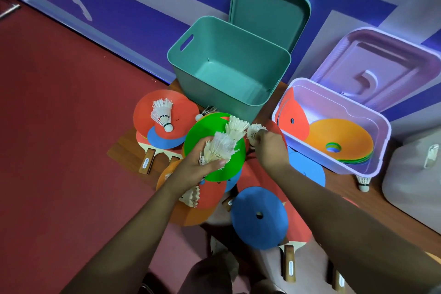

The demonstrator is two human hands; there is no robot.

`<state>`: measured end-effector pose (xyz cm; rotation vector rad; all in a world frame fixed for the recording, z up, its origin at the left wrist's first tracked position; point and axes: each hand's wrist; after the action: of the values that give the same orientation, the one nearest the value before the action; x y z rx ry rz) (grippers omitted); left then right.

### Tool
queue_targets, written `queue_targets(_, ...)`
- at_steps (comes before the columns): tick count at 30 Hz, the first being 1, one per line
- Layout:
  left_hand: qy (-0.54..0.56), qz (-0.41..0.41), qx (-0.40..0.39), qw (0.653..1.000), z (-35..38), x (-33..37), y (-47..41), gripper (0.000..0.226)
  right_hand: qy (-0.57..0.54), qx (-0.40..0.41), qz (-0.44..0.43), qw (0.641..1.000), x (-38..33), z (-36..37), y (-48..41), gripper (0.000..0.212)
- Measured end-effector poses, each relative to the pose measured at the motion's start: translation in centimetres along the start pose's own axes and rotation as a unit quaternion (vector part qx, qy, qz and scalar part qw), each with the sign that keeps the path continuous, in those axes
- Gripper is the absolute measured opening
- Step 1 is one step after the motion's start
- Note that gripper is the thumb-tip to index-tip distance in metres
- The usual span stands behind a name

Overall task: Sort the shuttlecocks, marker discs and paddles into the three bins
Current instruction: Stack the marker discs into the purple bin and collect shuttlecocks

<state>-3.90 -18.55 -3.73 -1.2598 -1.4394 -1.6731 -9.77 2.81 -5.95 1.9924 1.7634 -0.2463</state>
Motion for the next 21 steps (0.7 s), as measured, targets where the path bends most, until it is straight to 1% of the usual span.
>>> queue_targets(2, -0.006, 0.001, 0.000, 1.000, 0.1, 0.3, 0.1, 0.052, -0.019, 0.032, -0.008, 0.999, 0.3, -1.0, 0.7, 0.015)
queue_targets(6, -0.030, 0.015, -0.002, 0.999, 0.7, 0.6, 0.1, 0.050, -0.116, 0.090, -0.042, 0.988, 1.4, -4.3, 2.5, 0.009)
queue_targets(8, -0.048, 0.017, 0.001, 0.999, 1.2, 0.6, 0.0, 0.049, -0.186, 0.105, -0.045, 0.976, 1.9, -5.9, 3.5, 0.012)
queue_targets(11, -0.065, 0.024, 0.002, 0.998, 2.7, 1.4, -0.2, 0.050, -0.330, 0.089, -0.039, 0.939, 2.3, -7.9, 4.7, 0.021)
queue_targets(13, -0.078, 0.031, -0.002, 0.996, 4.2, 2.4, -0.3, 0.051, -0.392, 0.066, -0.042, 0.917, 2.7, -8.8, 5.5, 0.022)
queue_targets(16, -0.091, 0.051, -0.004, 0.995, 6.6, 3.6, -0.4, 0.059, -0.426, 0.032, -0.056, 0.903, 3.9, -10.2, 6.9, 0.024)
queue_targets(18, -0.102, 0.056, -0.012, 0.993, 8.5, 4.0, -0.2, 0.063, -0.439, 0.029, -0.059, 0.896, 5.3, -11.5, 7.7, 0.023)
queue_targets(21, -0.126, 0.078, -0.039, 0.988, 12.1, 4.8, 0.2, 0.057, -0.427, 0.014, -0.081, 0.900, 7.9, -13.8, 9.1, 0.017)
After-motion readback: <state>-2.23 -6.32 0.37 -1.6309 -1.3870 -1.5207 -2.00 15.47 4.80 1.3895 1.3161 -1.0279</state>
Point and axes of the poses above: each hand's wrist, its own y-axis away from the middle knuckle, its own z-axis out of the palm, x = y × z
